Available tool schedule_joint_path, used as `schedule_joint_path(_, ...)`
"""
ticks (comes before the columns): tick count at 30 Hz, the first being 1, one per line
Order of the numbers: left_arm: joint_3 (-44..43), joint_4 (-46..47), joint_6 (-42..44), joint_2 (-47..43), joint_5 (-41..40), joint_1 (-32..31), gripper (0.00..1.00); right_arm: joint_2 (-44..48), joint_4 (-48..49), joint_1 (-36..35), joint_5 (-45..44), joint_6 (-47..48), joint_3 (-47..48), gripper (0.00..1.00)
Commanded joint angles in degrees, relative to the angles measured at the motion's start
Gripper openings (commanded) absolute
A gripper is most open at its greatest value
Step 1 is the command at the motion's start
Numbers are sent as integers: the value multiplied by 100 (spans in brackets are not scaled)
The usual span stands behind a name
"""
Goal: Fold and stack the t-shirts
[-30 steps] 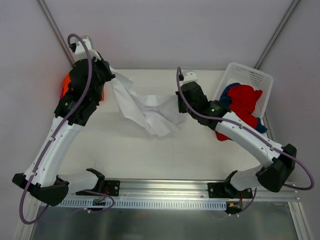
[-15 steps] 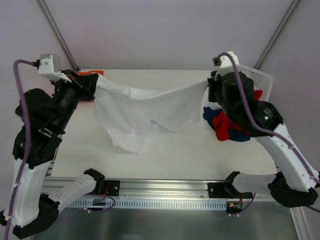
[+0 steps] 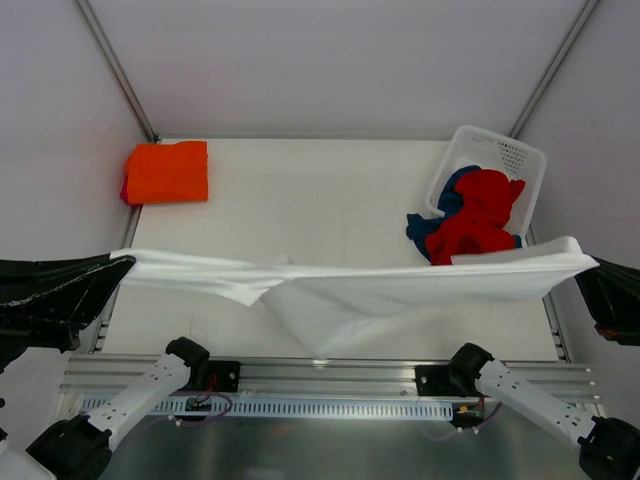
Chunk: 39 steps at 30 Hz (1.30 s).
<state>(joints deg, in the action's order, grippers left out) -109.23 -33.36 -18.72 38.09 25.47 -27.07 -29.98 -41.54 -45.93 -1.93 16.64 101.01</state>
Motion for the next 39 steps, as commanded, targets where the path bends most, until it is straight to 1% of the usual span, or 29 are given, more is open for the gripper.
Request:
schedule_joint_path(1, -221, 84, -228, 137, 599, -35, 0, -175, 234, 58, 1019, -108, -502, 0)
schedule_joint_path(6, -415, 137, -176, 383, 687, -35, 0, -509, 260, 67, 792, -126, -644, 0)
schedule_joint_path(8, -319, 146, -97, 454, 556, -44, 0, -692, 330, 67, 301, -126, -749, 0)
schedule_joint_path(9, -75, 155, -53, 506, 425, -35, 0, -781, 348, 67, 29, -100, -767, 1)
schedule_joint_path(10, 111, 181, 26, 542, 75, -35, 0, -886, 357, 67, -417, -74, -785, 0)
schedule_joint_path(11, 286, 207, 70, 612, -111, -44, 0, -1105, 357, 67, -639, -47, -837, 1)
schedule_joint_path(12, 749, 312, 140, 656, -322, -35, 0, -1229, 374, 67, -876, -4, -864, 1)
schedule_joint_path(13, 1015, 400, 132, 717, -785, -35, 0, -1360, 366, 67, -1314, 14, -890, 0)
schedule_joint_path(14, 1244, 479, 149, 901, -946, -35, 0, -1640, 375, 67, -1562, 32, -969, 0)
schedule_joint_path(15, 1742, 576, 175, 989, -1139, -35, 0, -1782, 392, 67, -1799, 75, -1022, 1)
schedule_joint_path(16, 2034, 838, 150, 1103, -1359, -44, 0, -1914, 453, 58, -2245, 119, -1100, 1)
schedule_joint_path(17, 2612, 1006, 123, 1313, -1752, -35, 0, -2055, 523, 67, -2485, 137, -1354, 0)
schedule_joint_path(18, 2904, 1416, 88, 1420, -1913, -35, 0, -2334, 681, 76, -2896, 146, -1495, 0)
schedule_joint_path(19, 3255, 1690, 62, 1508, -2097, -44, 0, -2503, 778, 102, -3048, 120, -1645, 1)
schedule_joint_path(20, 3877, 1945, -52, 1709, -2499, -35, 0, -2670, 996, 137, -3145, 85, -2003, 1)
schedule_joint_path(21, 4161, 2200, -88, 1815, -2721, -44, 0, -3080, 1068, 215, -3303, -81, -2163, 1)
schedule_joint_path(22, 4486, 2881, -97, 2034, -2871, -35, 0, -3311, 1182, 295, -3296, -195, -2339, 0)
schedule_joint_path(23, 5003, 3201, -149, 2175, -3195, -35, 0, -3548, 1427, 365, -3270, -292, -2532, 0)
schedule_joint_path(24, 5208, 3535, -132, 2342, -3311, -35, 0, -4072, 1568, 514, -3287, -415, -2873, 0)
schedule_joint_path(25, 5402, 4113, -114, 2761, -3469, -35, 0, -4338, 1753, 602, -3296, -608, -3033, 1)
schedule_joint_path(26, 5508, 4214, -184, 3044, -3670, -27, 0, -4637, 2155, 681, -3313, -671, -3174, 0)
schedule_joint_path(27, 5492, 4337, -185, 3325, -3942, -9, 0, -4953, 2289, 821, -3409, -732, -3280, 0)
schedule_joint_path(28, 5439, 4469, -176, 3955, -4023, 9, 0, -5626, 2386, 884, -3419, -855, -3229, 1)
schedule_joint_path(29, 5160, 4531, -167, 4309, -4067, 61, 0, -5972, 2440, 963, -3393, -908, -3124, 0)
schedule_joint_path(30, 4975, 4506, -158, 4626, -4111, 96, 0, -6298, 2423, 1050, -3401, -935, -2966, 0)
schedule_joint_path(31, 4764, 4488, -132, 4933, -4129, 123, 0, -6867, 2396, 1077, -3427, -935, -2582, 0)
schedule_joint_path(32, 4405, 4470, -80, 5450, -4156, 140, 0, -7107, 2414, 1095, -3419, -891, -2404, 1)
schedule_joint_path(34, 3982, 4453, -27, 5962, -4138, 228, 0, -7721, 2405, 1157, -3480, -795, -1861, 1)
schedule_joint_path(39, 3225, 4401, 175, 6797, -3893, 596, 0, -8620, 2282, 1393, -3472, -628, -778, 1)
